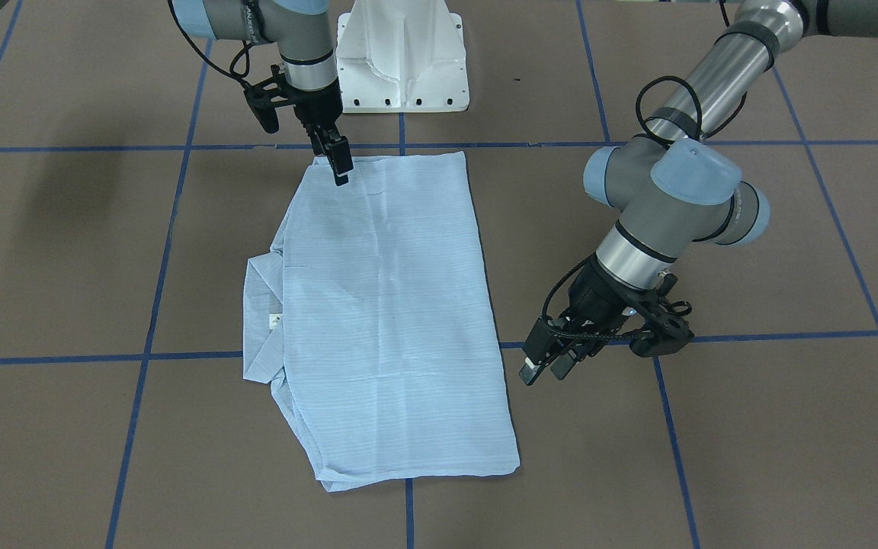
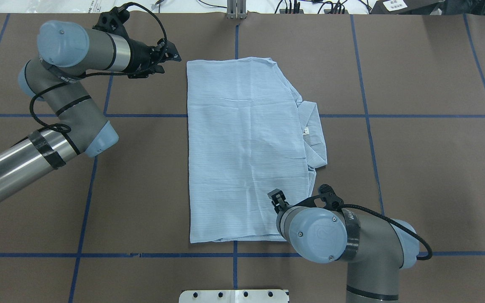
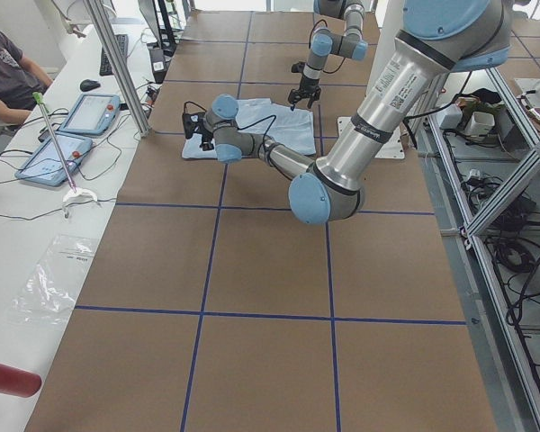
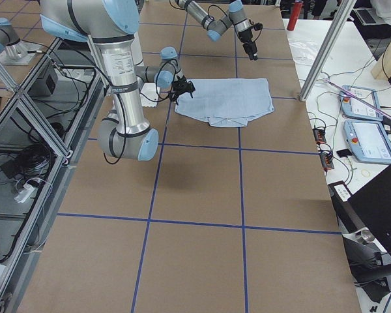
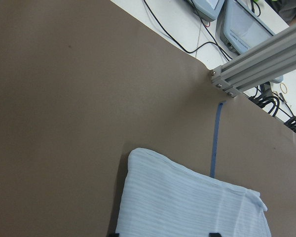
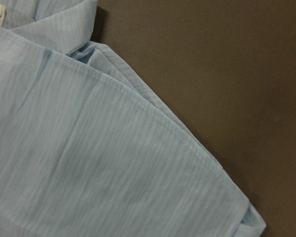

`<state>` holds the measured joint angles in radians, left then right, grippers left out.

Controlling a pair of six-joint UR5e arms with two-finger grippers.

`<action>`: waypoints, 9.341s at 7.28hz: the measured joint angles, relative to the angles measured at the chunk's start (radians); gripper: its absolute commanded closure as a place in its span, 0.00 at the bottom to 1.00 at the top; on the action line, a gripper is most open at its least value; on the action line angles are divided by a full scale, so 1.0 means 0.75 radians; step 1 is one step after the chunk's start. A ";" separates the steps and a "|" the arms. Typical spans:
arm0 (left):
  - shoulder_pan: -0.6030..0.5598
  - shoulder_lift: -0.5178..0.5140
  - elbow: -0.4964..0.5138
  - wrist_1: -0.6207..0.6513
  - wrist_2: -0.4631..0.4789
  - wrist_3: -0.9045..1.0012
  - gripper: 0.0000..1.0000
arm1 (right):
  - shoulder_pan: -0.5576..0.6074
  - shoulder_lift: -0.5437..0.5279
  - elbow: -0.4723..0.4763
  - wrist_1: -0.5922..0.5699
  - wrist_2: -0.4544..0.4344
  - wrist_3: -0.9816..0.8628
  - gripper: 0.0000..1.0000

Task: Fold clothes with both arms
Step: 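Move the left gripper to the shirt's near corner beside the right gripper, then grasp the near edge of the shirt with both grippers, then lift the near edge with both grippers and fold it over toward the far edge, then release the folded edge and raise both grippers away from the shirt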

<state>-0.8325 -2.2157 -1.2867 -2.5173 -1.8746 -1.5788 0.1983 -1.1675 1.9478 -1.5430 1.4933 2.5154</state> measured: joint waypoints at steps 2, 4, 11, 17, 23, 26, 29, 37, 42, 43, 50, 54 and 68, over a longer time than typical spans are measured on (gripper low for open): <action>0.001 0.001 -0.018 0.022 0.000 -0.001 0.32 | -0.039 -0.013 -0.009 0.001 -0.008 0.011 0.06; 0.000 0.001 -0.023 0.031 0.000 -0.002 0.32 | -0.055 -0.026 -0.020 0.000 -0.008 0.009 0.12; -0.002 0.006 -0.046 0.035 0.000 0.000 0.33 | -0.065 -0.045 -0.027 0.000 -0.006 -0.014 1.00; 0.005 0.042 -0.124 0.054 -0.001 -0.022 0.33 | -0.043 -0.032 0.027 -0.007 0.005 -0.015 1.00; 0.440 0.402 -0.734 0.396 0.265 -0.374 0.32 | -0.130 -0.050 0.083 -0.055 -0.022 0.067 1.00; 0.713 0.498 -0.831 0.477 0.439 -0.569 0.33 | -0.139 -0.053 0.109 -0.083 -0.028 0.068 1.00; 0.881 0.537 -0.831 0.481 0.531 -0.659 0.33 | -0.139 -0.053 0.119 -0.085 -0.026 0.068 1.00; 0.961 0.533 -0.817 0.483 0.538 -0.709 1.00 | -0.140 -0.053 0.121 -0.086 -0.026 0.066 1.00; 0.979 0.531 -0.851 0.483 0.534 -0.725 1.00 | -0.140 -0.053 0.137 -0.099 -0.026 0.067 1.00; 0.976 0.536 -0.904 0.485 0.532 -0.726 1.00 | -0.144 -0.053 0.183 -0.147 -0.026 0.067 1.00; 0.390 0.280 -0.932 0.630 0.213 -0.556 1.00 | 0.335 0.123 0.269 -0.305 0.203 -0.194 1.00; 0.176 0.076 -0.507 0.488 0.195 -0.427 1.00 | 0.660 0.399 -0.331 -0.042 0.412 -0.457 1.00; -0.082 0.027 0.103 0.086 0.133 0.479 0.00 | 1.121 0.374 -1.063 0.521 0.858 -1.612 0.00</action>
<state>-0.8939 -2.1952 -1.2091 -2.4527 -1.7747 -1.2193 1.0389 -0.8866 1.1506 -1.1520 2.1365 1.3063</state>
